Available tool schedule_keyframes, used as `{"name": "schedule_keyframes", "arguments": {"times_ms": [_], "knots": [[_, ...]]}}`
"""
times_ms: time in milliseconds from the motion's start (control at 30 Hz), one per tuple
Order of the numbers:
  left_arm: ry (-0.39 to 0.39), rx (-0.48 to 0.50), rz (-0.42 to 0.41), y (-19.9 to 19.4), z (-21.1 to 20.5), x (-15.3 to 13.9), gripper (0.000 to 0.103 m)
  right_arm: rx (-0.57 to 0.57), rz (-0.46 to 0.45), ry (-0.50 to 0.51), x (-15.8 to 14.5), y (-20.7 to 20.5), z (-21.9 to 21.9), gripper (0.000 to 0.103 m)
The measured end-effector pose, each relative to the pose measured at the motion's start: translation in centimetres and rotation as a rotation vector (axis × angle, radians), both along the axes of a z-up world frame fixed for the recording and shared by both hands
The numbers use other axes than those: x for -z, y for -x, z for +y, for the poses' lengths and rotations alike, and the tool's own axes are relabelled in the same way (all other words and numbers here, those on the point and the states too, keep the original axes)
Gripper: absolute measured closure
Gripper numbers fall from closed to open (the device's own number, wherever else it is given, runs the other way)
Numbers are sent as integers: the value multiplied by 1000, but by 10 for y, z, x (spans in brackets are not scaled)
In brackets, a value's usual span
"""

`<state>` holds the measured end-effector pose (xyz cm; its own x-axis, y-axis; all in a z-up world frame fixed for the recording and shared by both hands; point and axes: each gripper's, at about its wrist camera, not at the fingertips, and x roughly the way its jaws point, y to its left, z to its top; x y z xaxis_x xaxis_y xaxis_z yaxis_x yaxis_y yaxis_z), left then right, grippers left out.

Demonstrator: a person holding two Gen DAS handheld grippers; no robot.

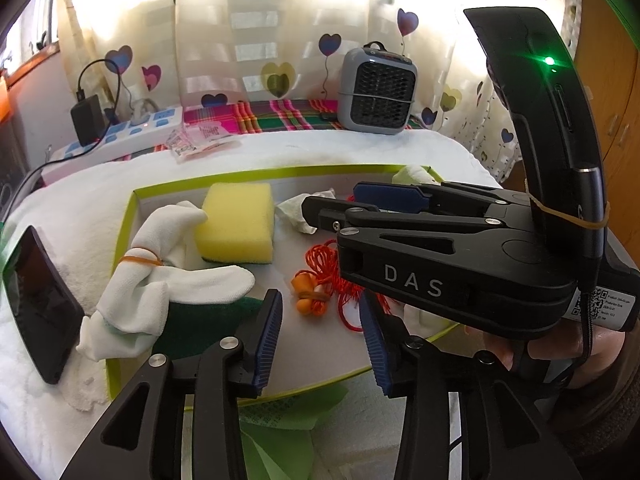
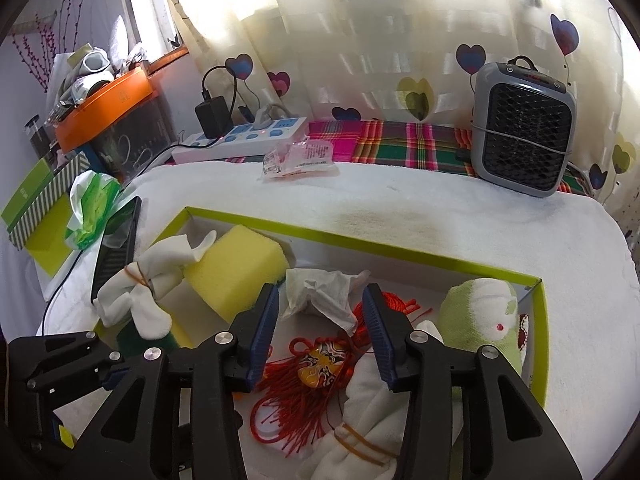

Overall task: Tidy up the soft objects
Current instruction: 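Withdraw both tools from the lid toward the green cloth and plastic bag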

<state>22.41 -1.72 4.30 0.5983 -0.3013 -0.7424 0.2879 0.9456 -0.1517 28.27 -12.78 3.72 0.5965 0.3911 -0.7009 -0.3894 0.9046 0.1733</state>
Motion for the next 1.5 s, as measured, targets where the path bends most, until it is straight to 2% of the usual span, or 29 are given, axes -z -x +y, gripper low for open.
{"name": "schedule_keyframes", "arguments": {"times_ms": [167, 533, 1100, 1500], "knots": [[12, -5, -5, 5, 3, -4, 59, 10, -7, 0, -4, 7, -2, 53], [8, -33, -8, 19, 9, -12, 56, 28, -23, 0, -12, 25, -6, 50], [-5, -56, -22, 49, 23, -20, 56, 72, -35, -29, -22, 58, -17, 49], [-26, -86, -24, 76, 36, -16, 56, 90, -46, -27, -20, 97, -16, 49]]}}
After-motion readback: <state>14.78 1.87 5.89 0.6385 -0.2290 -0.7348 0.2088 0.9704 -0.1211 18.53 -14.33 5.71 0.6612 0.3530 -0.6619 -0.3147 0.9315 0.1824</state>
